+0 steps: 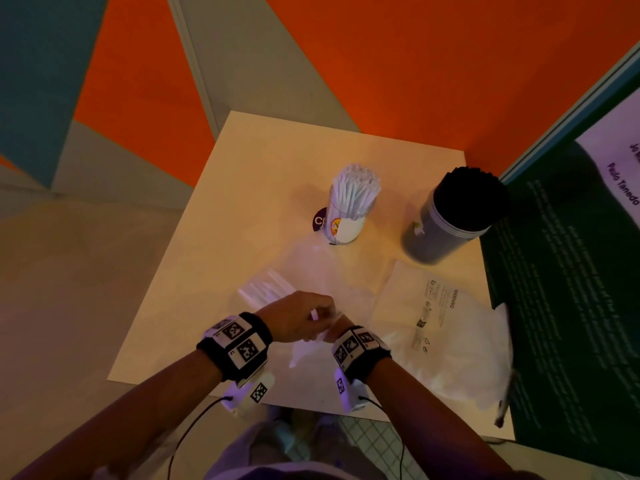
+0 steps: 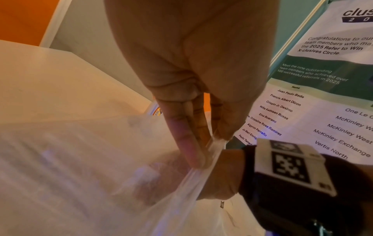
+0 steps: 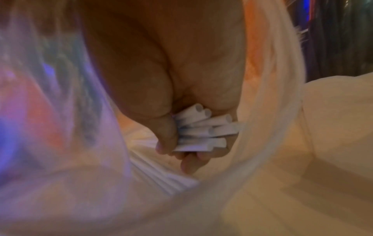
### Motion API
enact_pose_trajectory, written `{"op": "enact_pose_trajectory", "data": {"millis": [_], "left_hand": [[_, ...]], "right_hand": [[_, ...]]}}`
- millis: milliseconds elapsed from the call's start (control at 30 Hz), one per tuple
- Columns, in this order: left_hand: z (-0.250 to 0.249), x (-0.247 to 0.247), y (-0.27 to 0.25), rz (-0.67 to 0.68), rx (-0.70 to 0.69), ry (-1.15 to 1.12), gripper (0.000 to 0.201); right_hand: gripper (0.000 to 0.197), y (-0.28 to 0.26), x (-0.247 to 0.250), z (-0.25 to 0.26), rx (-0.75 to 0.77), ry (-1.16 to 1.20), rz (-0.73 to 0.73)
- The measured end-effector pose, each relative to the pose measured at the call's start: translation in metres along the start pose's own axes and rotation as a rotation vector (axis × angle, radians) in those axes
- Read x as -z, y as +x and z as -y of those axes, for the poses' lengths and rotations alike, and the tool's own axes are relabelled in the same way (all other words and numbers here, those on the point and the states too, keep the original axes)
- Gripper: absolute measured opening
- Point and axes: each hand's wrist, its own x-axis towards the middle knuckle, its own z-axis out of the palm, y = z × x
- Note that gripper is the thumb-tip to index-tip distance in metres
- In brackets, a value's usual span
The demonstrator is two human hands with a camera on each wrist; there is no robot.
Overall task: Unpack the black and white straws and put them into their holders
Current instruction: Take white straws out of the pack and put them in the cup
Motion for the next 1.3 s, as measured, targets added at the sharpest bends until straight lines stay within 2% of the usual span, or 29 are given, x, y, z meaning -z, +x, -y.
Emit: {"op": "enact_pose_trajectory", "data": {"millis": [67,133,300,433,533,633,667,700,767,833,867,900,967,1033,1067,1133,1233,1300], "left_hand": [[-0.001,0.001,0.004,0.009,0.000,0.004,0.010],[-0.002,0.002,0.007,0.021,0.011,0.013,0.013],[-0.004,0.001,0.019,0.071,0.026,0.049,0.012],[-0.009,-0.004,0.032,0.104,0.042,0.108,0.016],[-0.013,-0.006,0.040,0.144,0.058,0.240,0.029],[-0.023,-0.002,0.050,0.016,0.031,0.459,0.040],[-0.029,0.001,0.053,-0.046,0.013,0.482,0.043],[-0.035,0.005,0.056,-0.112,-0.018,0.495,0.046],[-0.051,0.013,0.063,-0.269,-0.156,0.529,0.055],[-0.069,0.020,0.072,-0.385,-0.332,0.582,0.069],[-0.078,0.023,0.077,-0.401,-0.398,0.616,0.077],[-0.085,0.026,0.081,-0.394,-0.436,0.660,0.083],[-0.093,0.028,0.089,-0.335,-0.404,0.745,0.081],[-0.091,0.032,0.093,-0.319,-0.304,0.802,0.058],[-0.087,0.037,0.092,-0.324,-0.245,0.833,0.043],[-0.075,0.050,0.086,-0.308,-0.122,0.888,0.029],[-0.056,0.067,0.077,-0.294,-0.027,0.802,0.028],[-0.054,0.069,0.078,-0.311,-0.032,0.701,0.028]], "right_hand": [[0.017,-0.008,0.008,0.010,0.007,-0.056,0.078],[0.020,-0.016,0.021,0.012,0.000,-0.119,0.093],[0.014,-0.045,0.070,-0.010,-0.164,-0.238,0.237],[0.013,-0.077,0.113,-0.025,-0.209,-0.451,0.265],[0.014,-0.102,0.155,-0.030,-0.273,-0.594,0.252],[0.013,-0.131,0.202,-0.025,-0.316,-0.686,0.141],[0.021,-0.140,0.217,-0.020,-0.314,-0.720,0.087],[0.030,-0.147,0.231,-0.018,-0.313,-0.723,0.034],[0.035,-0.155,0.249,-0.009,-0.288,-0.720,-0.033],[0.022,-0.154,0.252,0.005,-0.217,-0.767,-0.045],[0.012,-0.151,0.249,0.014,-0.176,-0.778,-0.046],[0.009,-0.147,0.244,0.023,-0.132,-0.753,-0.043],[0.020,-0.133,0.230,0.039,-0.015,-0.625,0.001],[0.018,-0.121,0.222,0.047,0.101,-0.448,0.069],[0.014,-0.116,0.221,0.049,0.166,-0.455,0.069],[0.025,-0.104,0.225,0.049,0.312,-0.401,-0.033],[0.036,-0.086,0.222,0.047,0.500,0.123,-0.307],[0.048,-0.072,0.205,0.050,0.525,0.342,-0.411]]}}
